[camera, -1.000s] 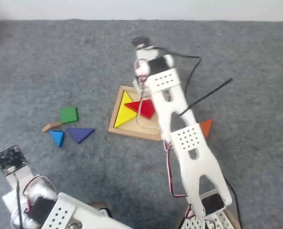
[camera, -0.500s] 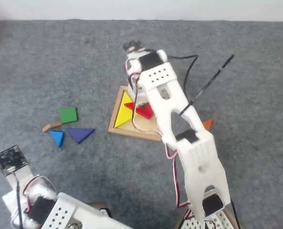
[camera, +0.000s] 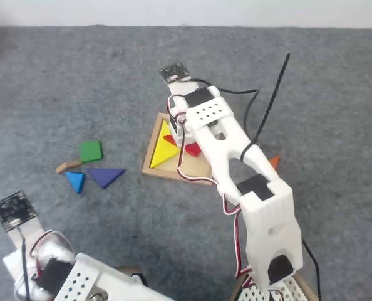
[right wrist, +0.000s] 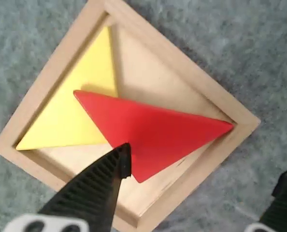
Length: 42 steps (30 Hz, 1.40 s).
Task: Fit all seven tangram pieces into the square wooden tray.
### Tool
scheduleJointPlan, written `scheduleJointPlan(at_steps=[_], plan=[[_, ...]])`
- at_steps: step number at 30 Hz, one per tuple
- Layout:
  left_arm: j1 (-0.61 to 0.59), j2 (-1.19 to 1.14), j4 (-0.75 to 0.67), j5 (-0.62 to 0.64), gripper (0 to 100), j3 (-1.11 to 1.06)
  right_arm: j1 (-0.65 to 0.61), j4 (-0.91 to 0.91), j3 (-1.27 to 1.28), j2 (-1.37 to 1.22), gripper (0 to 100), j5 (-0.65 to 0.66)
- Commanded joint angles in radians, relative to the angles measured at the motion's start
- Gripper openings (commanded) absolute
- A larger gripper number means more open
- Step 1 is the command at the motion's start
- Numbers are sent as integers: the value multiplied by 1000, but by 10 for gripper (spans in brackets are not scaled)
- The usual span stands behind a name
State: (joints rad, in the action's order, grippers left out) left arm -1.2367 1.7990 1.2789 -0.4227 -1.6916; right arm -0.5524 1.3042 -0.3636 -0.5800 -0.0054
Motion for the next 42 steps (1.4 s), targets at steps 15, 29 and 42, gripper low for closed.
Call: scheduleJointPlan(at_steps=[15,29,42], plan=[[-8,15,6,-9,100,7,90,-27,-207,-182,445,-6],[-8,15,6,-9,100,7,91,278,-551,-117,445,-37],[-8,15,6,-9,100,7,159,493,-566,205,445,-23]])
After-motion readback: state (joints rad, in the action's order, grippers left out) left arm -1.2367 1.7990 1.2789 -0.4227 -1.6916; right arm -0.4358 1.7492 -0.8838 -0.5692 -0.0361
